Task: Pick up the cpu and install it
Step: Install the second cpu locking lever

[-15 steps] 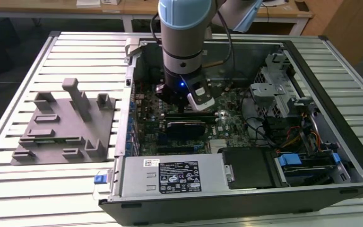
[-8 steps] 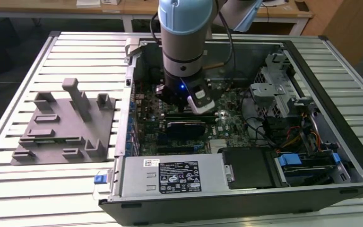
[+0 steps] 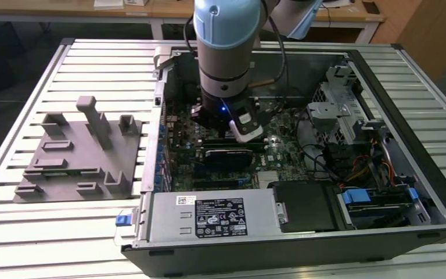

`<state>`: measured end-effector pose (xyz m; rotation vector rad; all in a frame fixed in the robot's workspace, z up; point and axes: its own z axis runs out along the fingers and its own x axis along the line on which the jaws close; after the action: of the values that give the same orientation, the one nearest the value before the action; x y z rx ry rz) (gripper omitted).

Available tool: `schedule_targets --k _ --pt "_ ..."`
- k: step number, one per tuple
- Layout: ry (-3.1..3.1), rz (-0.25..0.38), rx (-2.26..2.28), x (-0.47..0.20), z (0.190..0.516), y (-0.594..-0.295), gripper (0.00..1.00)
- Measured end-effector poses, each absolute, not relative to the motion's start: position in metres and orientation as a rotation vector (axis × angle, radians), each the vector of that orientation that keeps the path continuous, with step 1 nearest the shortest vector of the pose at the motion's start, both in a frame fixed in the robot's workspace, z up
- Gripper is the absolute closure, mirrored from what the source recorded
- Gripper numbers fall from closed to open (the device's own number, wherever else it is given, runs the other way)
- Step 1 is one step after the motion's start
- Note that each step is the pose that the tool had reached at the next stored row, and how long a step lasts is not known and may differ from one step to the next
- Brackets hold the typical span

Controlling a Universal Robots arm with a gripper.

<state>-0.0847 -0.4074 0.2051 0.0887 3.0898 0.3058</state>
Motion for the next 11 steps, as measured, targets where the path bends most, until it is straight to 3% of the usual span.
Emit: schedule_targets --k 11 --pt "3.088 0.329 0.086 -0.0883 0.2029 -0.4123 0.89"
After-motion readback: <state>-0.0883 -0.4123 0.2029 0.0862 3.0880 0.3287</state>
